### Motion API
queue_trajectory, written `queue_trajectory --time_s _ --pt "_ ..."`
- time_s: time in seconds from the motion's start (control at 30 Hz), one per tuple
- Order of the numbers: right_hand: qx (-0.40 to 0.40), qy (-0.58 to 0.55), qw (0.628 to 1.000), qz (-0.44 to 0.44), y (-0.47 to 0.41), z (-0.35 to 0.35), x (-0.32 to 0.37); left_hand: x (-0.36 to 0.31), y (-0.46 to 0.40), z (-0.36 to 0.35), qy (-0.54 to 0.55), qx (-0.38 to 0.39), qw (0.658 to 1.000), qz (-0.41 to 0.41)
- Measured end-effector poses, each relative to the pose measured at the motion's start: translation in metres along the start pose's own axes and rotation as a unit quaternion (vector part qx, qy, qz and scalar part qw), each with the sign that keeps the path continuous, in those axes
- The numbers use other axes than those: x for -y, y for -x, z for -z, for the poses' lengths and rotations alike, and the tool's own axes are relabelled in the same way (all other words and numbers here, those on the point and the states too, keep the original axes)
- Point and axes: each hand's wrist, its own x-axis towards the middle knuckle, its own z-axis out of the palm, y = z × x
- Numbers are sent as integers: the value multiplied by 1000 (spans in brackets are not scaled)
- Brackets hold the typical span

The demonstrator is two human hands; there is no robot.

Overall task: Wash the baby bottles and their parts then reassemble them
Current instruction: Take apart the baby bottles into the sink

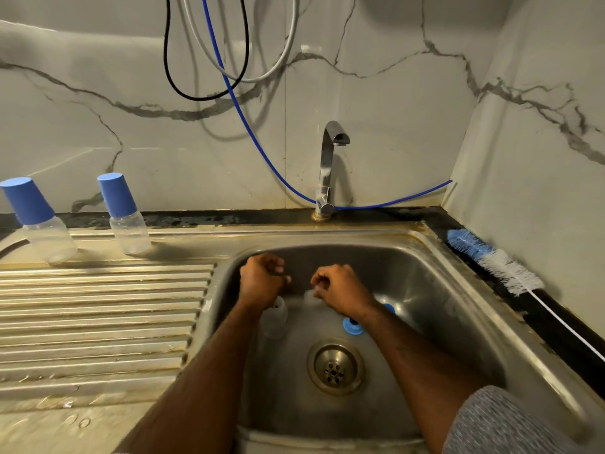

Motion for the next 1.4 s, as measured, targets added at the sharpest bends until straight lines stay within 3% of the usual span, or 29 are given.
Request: queue_trajectory --time_s 0.27,0.8,1.13,1.3,1.4 --pt "31 106 992 -64 8 -16 -7 8 -4 3 -26 -19 999 20" --pt "110 181 977 -27 8 -36 -3 13 -9 -3 -76 8 997 16" --pt "-17 70 997 8 -4 -11 7 -6 0 10 -57 -15 996 -63" --pt "-85 18 994 68 -1 0 31 -26 17 57 55 -80 992 -82" --pt "-90 -15 990 105 1 -3 65 -24 25 99 60 -100 989 -92"
